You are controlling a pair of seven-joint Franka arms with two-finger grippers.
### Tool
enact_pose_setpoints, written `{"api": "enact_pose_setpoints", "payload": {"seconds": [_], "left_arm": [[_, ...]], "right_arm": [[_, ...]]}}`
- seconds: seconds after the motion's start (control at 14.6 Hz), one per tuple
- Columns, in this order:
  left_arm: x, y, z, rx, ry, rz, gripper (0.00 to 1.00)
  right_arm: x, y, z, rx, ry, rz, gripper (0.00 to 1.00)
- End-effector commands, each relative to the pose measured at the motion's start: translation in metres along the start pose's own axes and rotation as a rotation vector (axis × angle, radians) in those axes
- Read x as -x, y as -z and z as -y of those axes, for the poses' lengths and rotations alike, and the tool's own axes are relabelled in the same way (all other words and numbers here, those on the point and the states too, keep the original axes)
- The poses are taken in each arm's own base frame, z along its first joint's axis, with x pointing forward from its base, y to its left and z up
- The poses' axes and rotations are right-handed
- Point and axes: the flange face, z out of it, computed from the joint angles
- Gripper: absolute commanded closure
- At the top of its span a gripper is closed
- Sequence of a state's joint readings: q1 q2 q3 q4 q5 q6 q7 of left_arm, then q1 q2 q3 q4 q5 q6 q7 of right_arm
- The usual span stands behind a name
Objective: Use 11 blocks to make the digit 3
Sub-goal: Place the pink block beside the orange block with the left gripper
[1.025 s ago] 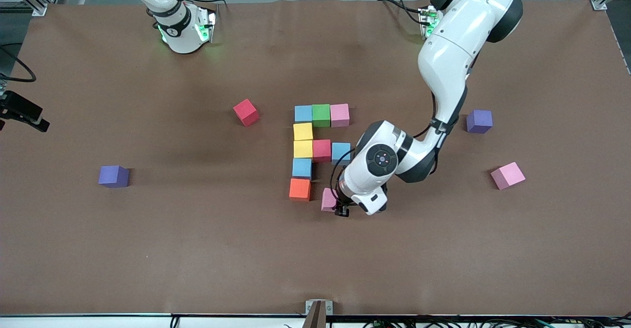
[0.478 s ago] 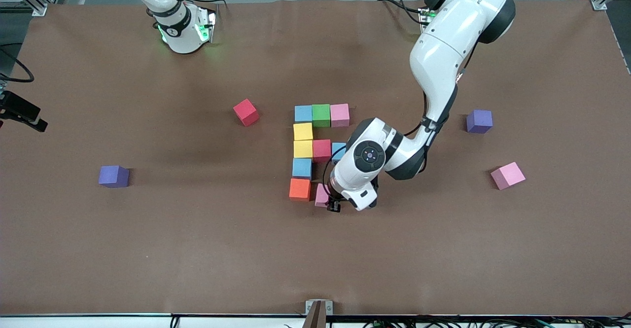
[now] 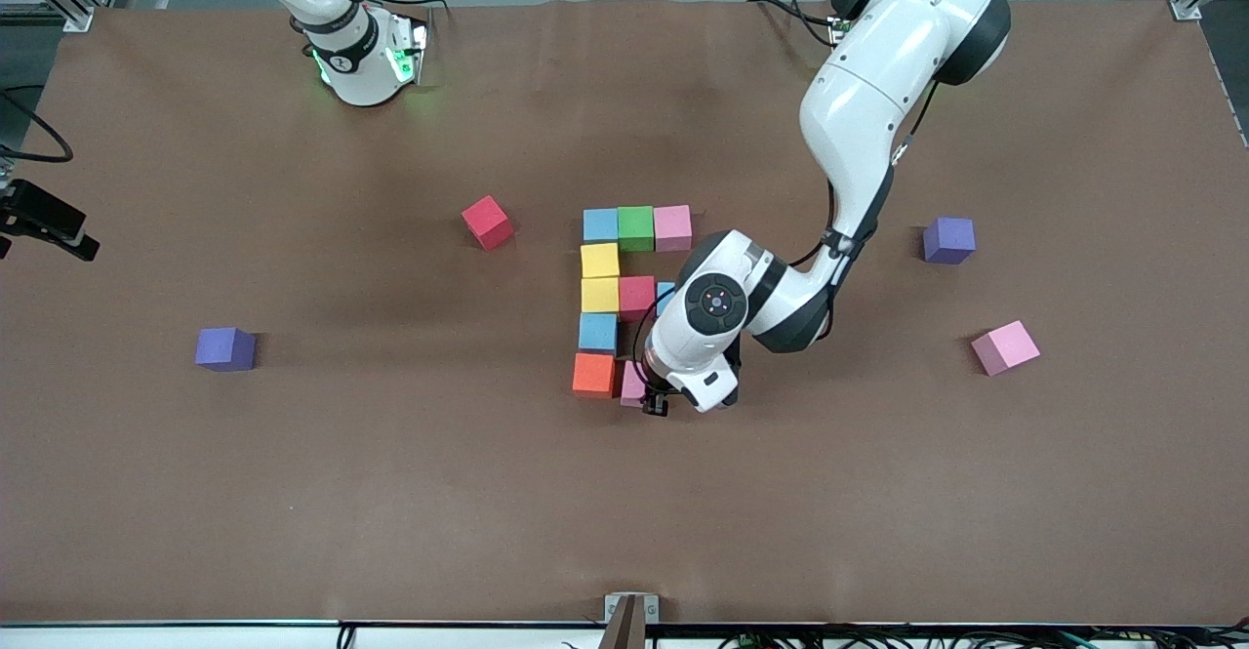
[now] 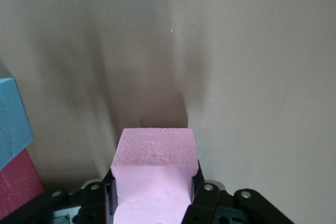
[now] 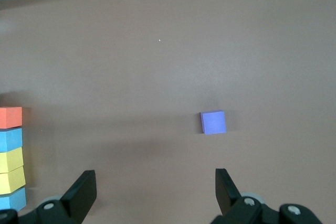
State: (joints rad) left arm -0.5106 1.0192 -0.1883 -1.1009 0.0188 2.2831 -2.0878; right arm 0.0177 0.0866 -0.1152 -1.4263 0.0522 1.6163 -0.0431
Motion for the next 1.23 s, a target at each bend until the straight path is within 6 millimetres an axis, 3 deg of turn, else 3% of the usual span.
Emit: {"api": "enact_pose_setpoints", "payload": {"seconds": [0.0, 0.14, 1.16], "left_arm": [[0.011, -0.01, 0.002, 0.028, 0.025, -0.019, 0.84], [0.017, -0.022, 0.01, 0.036, 0.014, -0.058, 0.84], [0.024, -0.02, 0.015, -0.009, 0.057, -0.016, 0.84]], "right_arm": [[0.008, 0.003, 0.002, 0.01, 0.007, 0.0, 0.0], [0.008, 0.003, 0.003, 0.009, 0.01, 0.0, 0.0], [0.007, 0.0, 0.017, 0.009, 0.031, 0.004, 0.0]]}}
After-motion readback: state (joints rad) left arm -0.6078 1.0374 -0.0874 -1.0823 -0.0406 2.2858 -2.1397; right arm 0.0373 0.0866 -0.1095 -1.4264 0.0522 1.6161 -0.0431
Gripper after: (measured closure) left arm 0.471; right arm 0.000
